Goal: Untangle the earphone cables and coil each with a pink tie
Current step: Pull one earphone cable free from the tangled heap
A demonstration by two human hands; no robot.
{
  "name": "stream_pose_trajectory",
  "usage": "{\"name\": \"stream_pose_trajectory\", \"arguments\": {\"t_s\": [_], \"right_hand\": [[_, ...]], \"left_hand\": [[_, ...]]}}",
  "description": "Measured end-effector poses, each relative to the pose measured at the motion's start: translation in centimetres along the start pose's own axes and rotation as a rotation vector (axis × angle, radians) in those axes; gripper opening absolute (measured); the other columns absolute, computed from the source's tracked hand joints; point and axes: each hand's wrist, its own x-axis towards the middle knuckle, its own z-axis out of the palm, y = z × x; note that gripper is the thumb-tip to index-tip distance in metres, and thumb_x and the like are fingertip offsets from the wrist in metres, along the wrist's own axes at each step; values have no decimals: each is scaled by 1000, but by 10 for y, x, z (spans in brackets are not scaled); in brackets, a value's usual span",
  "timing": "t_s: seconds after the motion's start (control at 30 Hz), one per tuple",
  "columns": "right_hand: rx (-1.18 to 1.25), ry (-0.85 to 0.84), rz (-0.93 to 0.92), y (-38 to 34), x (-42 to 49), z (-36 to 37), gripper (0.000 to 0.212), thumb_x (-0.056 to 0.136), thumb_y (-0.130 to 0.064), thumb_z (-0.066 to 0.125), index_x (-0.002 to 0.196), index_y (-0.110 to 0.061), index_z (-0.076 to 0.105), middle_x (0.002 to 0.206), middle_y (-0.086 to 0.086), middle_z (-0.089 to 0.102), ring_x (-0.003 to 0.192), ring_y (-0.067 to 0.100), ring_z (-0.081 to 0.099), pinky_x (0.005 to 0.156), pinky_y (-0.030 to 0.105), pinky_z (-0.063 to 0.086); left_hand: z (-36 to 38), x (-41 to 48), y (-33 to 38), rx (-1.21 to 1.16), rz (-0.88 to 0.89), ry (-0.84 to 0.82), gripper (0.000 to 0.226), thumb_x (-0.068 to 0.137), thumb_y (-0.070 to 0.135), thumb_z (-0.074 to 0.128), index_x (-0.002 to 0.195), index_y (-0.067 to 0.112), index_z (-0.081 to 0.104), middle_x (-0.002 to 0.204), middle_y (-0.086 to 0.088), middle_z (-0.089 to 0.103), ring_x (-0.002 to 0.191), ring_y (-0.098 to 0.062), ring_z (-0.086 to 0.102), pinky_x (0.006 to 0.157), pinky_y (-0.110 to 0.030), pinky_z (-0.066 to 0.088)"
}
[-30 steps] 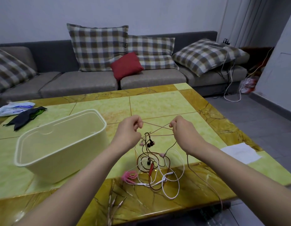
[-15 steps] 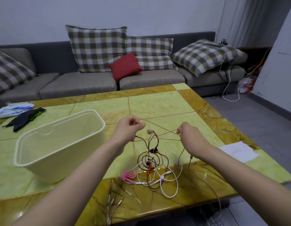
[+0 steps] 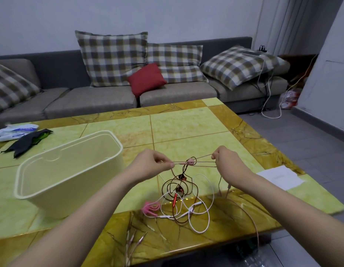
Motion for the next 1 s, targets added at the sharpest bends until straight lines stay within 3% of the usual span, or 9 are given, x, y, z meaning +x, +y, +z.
{"name": "stream_pose_trajectory", "arguments": {"t_s": [0.07,0.17,0.23,0.37,0.47,0.57,0.9,1.0], "right_hand": [[-1,-6,-7,-1,-1,-1,27,94,4,31,109,-1,53,109,20,60,96,34,57,67,30,38],[17,7,-41,-6,-4,-3,23,96,0,32,106,-3,52,101,17,61,85,30,56,64,33,40],[31,11,-76,-11,-7,-5,21,98,-5,31,102,-4,52,93,12,59,77,26,55,59,33,38],[69,21,-111,-19,-9,-7,23,101,-14,28,100,-7,50,79,0,51,62,14,47,47,26,32],[107,44,-106,-19,-6,-9,21,101,-19,28,97,-12,48,83,2,53,62,11,47,49,25,32],[122,67,-104,-19,-3,-13,20,101,-19,28,96,-14,47,86,3,54,62,11,46,49,26,31],[80,44,-54,-6,1,-14,25,100,-18,32,102,-8,55,87,5,57,56,9,42,47,23,25],[67,30,-40,-1,2,-14,26,100,-18,33,102,-7,57,91,9,60,58,9,43,48,24,26]], "left_hand": [[2,-2,3,-62,2,5,17,82,35,70,84,20,76,46,10,46,42,-1,36,41,-12,29],[7,-1,4,-155,0,49,13,77,39,73,78,26,76,80,-5,68,73,-13,54,65,-24,42],[12,0,3,-169,-5,63,10,76,38,74,75,29,75,88,-13,69,81,-17,53,68,-24,41],[17,1,5,-167,32,-4,12,80,34,72,70,28,72,66,-7,52,72,-17,47,75,-25,45],[17,0,12,-14,82,-44,15,83,31,69,69,27,69,51,4,36,52,-12,34,59,-22,36],[20,-1,16,262,148,-112,10,83,31,69,79,22,72,51,10,40,46,-5,33,44,-16,25],[9,5,-2,495,86,-264,15,85,30,67,90,17,72,64,17,47,57,1,39,48,-12,28],[-6,8,-3,218,2,-203,20,89,32,60,86,14,68,73,5,56,62,-5,45,54,-14,35]]}}
